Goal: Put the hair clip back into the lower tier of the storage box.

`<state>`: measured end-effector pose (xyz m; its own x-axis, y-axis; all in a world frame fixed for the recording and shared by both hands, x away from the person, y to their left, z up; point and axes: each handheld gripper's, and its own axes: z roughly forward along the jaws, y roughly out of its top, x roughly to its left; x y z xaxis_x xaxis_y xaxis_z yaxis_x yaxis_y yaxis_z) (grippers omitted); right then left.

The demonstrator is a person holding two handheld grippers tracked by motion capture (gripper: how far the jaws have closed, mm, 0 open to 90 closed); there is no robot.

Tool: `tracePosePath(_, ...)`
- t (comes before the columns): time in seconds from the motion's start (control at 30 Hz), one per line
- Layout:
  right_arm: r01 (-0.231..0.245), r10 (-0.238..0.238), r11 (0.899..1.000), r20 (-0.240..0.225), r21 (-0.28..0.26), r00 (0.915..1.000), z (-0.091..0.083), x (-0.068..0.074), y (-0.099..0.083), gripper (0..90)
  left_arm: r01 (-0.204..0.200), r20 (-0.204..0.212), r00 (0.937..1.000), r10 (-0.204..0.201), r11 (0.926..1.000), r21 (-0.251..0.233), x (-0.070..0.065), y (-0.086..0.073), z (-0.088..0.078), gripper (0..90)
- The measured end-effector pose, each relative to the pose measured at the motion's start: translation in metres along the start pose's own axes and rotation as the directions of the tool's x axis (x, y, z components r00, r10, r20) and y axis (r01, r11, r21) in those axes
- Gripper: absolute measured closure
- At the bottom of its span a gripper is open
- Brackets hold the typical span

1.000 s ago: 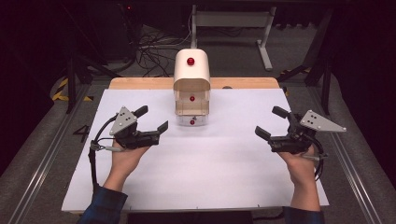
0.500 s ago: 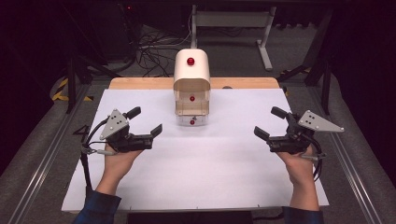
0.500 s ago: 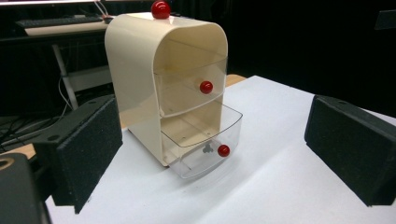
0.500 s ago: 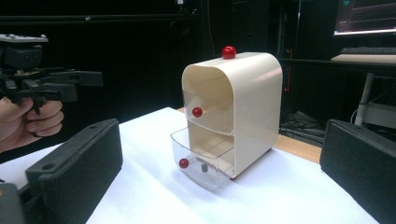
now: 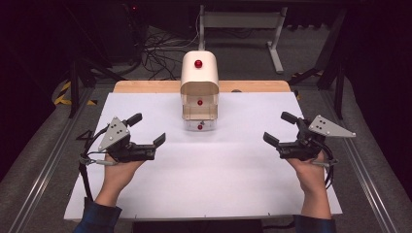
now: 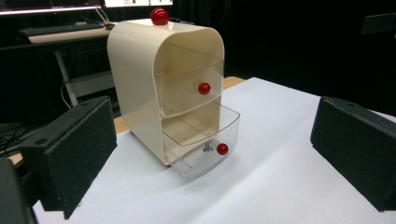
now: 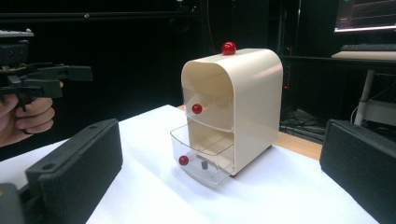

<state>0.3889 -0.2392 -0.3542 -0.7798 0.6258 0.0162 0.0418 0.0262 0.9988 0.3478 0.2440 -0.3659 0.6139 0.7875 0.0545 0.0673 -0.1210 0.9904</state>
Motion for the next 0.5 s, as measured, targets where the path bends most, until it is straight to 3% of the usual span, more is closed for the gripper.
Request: tracePosePath(0.5,0.001,-0.001,1.0,0.003,0.011,1.0,0.003,0.001,-0.003,0.0,0.001,-0.005,1.0,-0.002,0.9994,-0.034,0.004,-0.003,-0.019,0.6)
